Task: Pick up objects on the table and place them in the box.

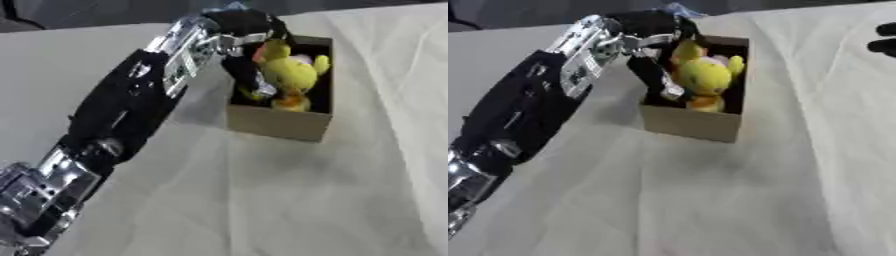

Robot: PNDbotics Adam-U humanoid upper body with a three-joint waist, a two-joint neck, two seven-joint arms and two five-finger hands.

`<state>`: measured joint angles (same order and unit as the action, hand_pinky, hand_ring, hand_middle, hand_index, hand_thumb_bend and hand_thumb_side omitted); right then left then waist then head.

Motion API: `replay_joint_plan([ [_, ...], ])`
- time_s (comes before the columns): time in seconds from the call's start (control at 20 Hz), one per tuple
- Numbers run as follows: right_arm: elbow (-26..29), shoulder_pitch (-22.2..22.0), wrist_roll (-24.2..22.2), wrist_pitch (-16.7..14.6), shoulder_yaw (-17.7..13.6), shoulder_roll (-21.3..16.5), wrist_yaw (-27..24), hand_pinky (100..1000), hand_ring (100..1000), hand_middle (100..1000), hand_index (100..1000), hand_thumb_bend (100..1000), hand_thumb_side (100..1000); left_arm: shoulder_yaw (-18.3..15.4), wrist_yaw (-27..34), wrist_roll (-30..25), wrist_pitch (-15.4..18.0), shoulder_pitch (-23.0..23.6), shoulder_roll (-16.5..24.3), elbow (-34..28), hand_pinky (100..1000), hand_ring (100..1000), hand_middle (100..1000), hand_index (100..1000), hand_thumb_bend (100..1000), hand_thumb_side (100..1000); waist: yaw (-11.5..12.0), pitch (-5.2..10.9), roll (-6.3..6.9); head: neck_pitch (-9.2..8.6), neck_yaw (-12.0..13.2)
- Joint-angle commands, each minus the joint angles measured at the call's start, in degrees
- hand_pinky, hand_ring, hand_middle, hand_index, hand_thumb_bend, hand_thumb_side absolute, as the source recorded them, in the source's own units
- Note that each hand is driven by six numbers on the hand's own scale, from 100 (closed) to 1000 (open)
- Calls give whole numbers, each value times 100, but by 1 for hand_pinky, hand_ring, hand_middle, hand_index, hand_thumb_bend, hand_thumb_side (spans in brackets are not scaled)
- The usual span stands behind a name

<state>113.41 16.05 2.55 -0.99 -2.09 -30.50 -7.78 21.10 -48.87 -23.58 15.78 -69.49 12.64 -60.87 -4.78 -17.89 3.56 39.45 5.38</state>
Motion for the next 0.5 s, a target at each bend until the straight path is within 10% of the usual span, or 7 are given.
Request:
replay_joint_plan([
  [0.05, 118, 42, 9, -30, -39, -94, -59, 897, 748, 736, 882, 100, 692, -241, 372, 251, -218, -58, 209, -529, 820, 744, 754, 876, 482, 670, 20, 165, -69, 34, -11],
  [0.15, 118, 64, 18, -59, -47, -103, -64, 897, 749, 737, 882, 100, 700, -428, 781, 457, -471, 35, 313, -1016, 808, 717, 731, 852, 375, 741, 50, 188, -91, 34, -26],
  [0.5, 118, 191, 141, -253, -133, -174, -83, 898, 768, 754, 888, 100, 663, -1366, 2997, 2055, -1524, 1240, 1312, -3339, 796, 694, 702, 834, 447, 580, 218, 254, -157, 58, -215],
])
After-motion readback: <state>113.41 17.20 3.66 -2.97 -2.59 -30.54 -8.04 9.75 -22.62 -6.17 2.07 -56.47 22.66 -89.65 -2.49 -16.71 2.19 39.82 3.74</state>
